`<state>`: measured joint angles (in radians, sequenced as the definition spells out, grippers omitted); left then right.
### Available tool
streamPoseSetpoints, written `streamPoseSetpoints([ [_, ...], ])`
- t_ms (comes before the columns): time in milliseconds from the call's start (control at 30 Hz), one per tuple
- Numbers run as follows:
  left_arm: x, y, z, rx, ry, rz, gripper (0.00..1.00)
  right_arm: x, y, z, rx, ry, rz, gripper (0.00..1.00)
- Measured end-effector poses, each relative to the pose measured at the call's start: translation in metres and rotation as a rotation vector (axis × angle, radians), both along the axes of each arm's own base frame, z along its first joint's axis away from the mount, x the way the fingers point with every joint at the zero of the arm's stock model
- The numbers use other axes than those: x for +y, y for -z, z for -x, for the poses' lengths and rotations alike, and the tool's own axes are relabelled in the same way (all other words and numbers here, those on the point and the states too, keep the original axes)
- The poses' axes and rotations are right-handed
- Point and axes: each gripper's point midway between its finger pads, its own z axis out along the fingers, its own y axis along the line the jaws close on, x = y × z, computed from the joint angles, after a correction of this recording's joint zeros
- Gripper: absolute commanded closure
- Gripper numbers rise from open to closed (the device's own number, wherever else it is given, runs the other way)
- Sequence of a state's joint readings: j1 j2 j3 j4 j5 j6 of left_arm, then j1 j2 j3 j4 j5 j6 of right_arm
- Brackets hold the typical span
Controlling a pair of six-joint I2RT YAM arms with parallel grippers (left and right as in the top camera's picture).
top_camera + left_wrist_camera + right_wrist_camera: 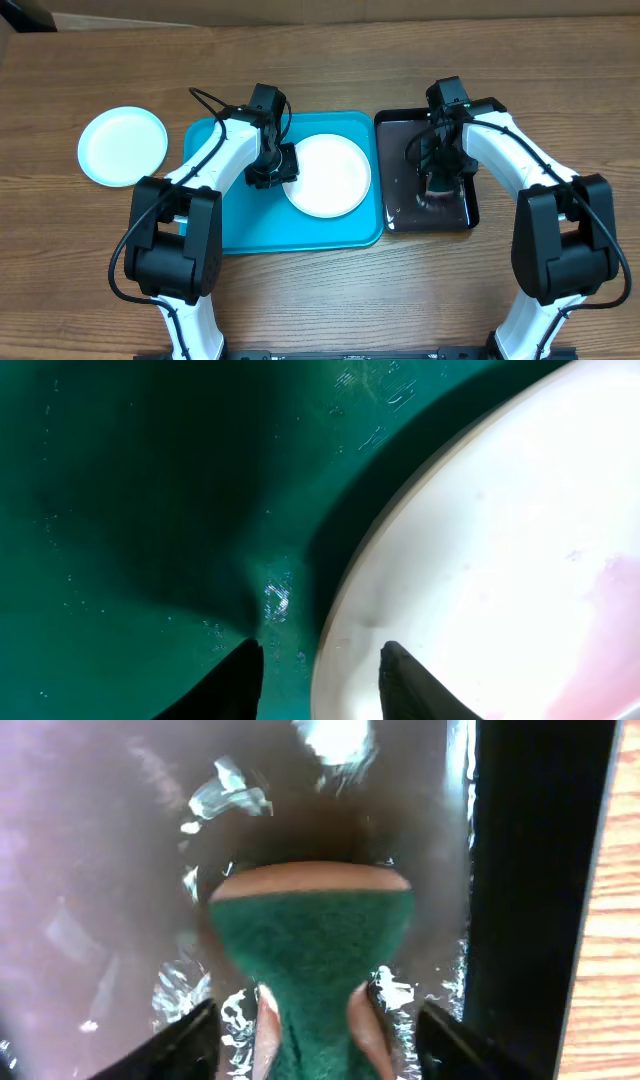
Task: Clean dirty plates on tray and stack at the side
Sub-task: 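Return the green sponge to the black tray and raise the right gripper, then lift the pink-white plate with the left gripper and swing it up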
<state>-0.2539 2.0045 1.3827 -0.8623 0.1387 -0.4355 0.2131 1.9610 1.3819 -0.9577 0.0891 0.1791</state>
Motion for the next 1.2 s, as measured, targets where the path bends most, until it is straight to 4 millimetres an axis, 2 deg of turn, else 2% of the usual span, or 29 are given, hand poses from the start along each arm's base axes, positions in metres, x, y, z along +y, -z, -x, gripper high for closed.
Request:
streamPoseSetpoints([
  [67, 0.0, 0.0, 0.0, -0.001, 0.0, 0.0, 0.58, 0.0, -0.007, 0.004, 0.03, -0.001, -0.001, 0.32],
  [133, 0.0, 0.0, 0.0, -0.001, 0.0, 0.0, 0.58, 0.0, -0.024, -0.002, 0.027, 0.009, -0.009, 0.24],
  [267, 0.0, 0.0, -0.001, -0.002, 0.0, -0.001, 0.59, -0.008, -0.07, -0.041, -0.092, 0.068, -0.045, 0.15],
  [367, 0.002, 0.001, -0.001, -0.008, -0.002, -0.015, 0.6, -0.032, -0.088, -0.06, -0.158, 0.146, -0.061, 0.09],
  [433, 0.002, 0.005, -0.001, -0.014, -0.003, -0.026, 0.69, -0.053, -0.089, -0.061, -0.161, 0.201, -0.062, 0.0],
  [533, 0.003, 0.011, 0.002, -0.017, -0.004, -0.037, 0.92, -0.08, -0.088, -0.058, -0.147, 0.27, -0.056, 0.0],
  [633, -0.002, 0.008, -0.001, -0.038, 0.007, -0.023, 0.95, -0.098, -0.088, -0.057, -0.148, 0.315, -0.053, 0.0],
  [767, -0.005, 0.001, 0.002, -0.014, 0.028, -0.005, 0.96, -0.107, -0.088, -0.058, -0.156, 0.336, -0.053, 0.0],
  [867, -0.003, -0.017, -0.002, -0.004, 0.048, -0.002, 0.96, -0.108, -0.088, -0.058, -0.157, 0.337, -0.053, 0.0],
  [1200, -0.007, -0.104, -0.053, -0.166, 0.097, 0.022, 0.96, -0.107, -0.088, -0.058, -0.156, 0.337, -0.054, 0.0],
])
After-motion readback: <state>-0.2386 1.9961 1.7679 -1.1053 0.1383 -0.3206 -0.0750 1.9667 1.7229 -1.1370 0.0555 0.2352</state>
